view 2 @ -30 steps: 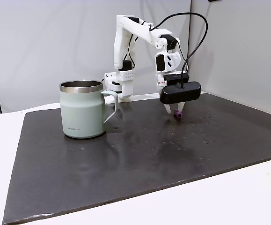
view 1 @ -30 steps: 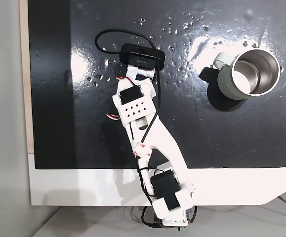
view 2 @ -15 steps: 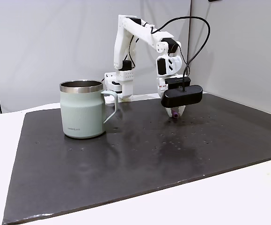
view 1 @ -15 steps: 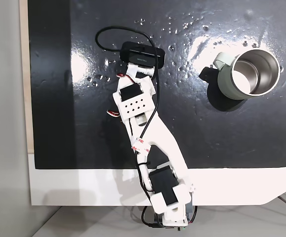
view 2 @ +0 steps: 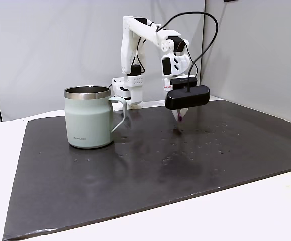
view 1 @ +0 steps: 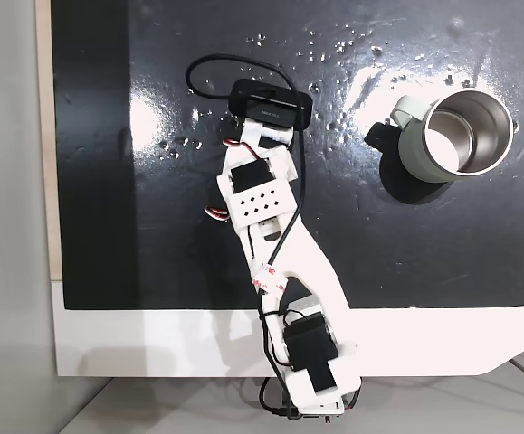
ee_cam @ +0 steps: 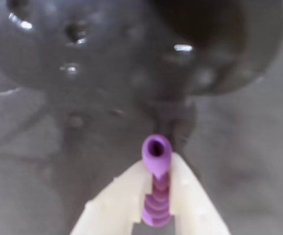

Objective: Grasp a pengrip and put it in the cup.

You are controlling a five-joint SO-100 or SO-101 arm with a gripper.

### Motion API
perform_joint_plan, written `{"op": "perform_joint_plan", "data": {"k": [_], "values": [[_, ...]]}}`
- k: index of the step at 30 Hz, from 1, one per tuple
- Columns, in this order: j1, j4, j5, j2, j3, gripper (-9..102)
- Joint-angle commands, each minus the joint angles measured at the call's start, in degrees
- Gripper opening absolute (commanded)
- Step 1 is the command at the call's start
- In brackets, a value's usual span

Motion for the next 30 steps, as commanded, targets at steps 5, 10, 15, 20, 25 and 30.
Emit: {"op": "perform_joint_plan", "data": {"k": [5, 10, 15, 20, 25, 30], "values": [[15.29, 20.04, -3.43, 5.36, -23.2, 0], [27.25, 25.49, -11.78, 3.87, -36.04, 0], [37.35, 27.86, -19.51, -2.2, -50.01, 0], [44.12, 30.06, -25.4, -9.4, -63.46, 0], [47.72, 31.29, -28.74, -16.0, -74.0, 0], [49.31, 34.89, -31.03, -19.86, -79.54, 0]]}}
